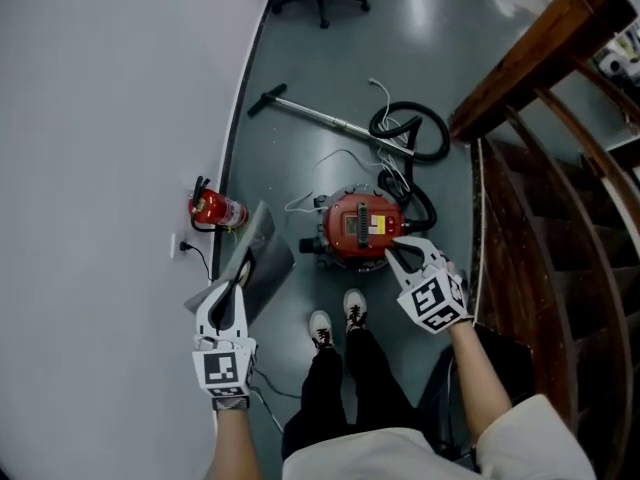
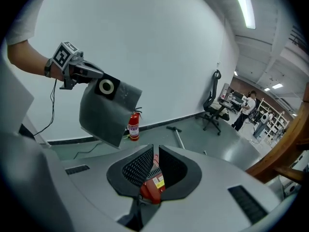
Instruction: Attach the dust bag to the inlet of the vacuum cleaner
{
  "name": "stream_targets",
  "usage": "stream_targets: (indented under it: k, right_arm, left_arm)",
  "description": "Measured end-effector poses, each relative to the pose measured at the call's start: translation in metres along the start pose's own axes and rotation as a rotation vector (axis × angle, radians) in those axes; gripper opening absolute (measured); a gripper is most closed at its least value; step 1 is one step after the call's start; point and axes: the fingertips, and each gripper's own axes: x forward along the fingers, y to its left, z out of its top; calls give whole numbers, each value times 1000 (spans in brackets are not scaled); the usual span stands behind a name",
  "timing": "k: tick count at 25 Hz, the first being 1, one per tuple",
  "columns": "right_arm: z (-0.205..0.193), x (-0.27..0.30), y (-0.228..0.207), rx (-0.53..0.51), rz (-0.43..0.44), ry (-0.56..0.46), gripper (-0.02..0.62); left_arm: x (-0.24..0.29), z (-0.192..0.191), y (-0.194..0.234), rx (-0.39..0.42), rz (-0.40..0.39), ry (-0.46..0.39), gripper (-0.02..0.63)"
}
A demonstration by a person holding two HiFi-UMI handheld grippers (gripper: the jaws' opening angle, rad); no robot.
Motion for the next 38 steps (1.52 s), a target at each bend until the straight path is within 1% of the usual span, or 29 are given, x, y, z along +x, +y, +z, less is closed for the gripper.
stream_targets:
  k: [4,7,10,15,16,18,19,23,27,30,34,38]
  right_arm:
    - [-32,41,1,46,-6,35,34]
    - [-52,64,-2,90,-25,46,34]
    - [-67,83,-2,130,-22,48,34]
    - [-88,111,-2,235,-8,62,35]
    - [-93,117,-3,246,-5,68,42]
    - [-103,129,-3,259,1,78,77]
    - [-107,135,-2,263,2,80,95]
    - [-121,153,-1,294,0,69,104]
    - [-132,167,-9,364,-4,49,107]
    - [-142,177,-9,414,11,54,107]
    - [-150,190,-9,481,32,37,109]
    - [-160,200,-4,538,47,37,109]
  left_arm:
    - [27,-37,8,-5,15,38,14]
    - [47,-58,8,-18,2,35,14]
    - [63,-76,6,-29,0,36,14]
    - [79,-118,2,-87,0,55,12]
    - [83,-123,1,-99,4,57,11]
    - [91,-135,-1,-114,7,63,11]
    - [94,-141,-3,-116,6,65,11]
    - [110,-163,-8,-127,13,61,9]
    - [125,-185,-9,-153,28,59,9]
    - [132,-204,-8,-165,32,58,8]
    - [144,-227,-7,-189,35,76,8]
    - [156,-244,-9,-189,25,104,8]
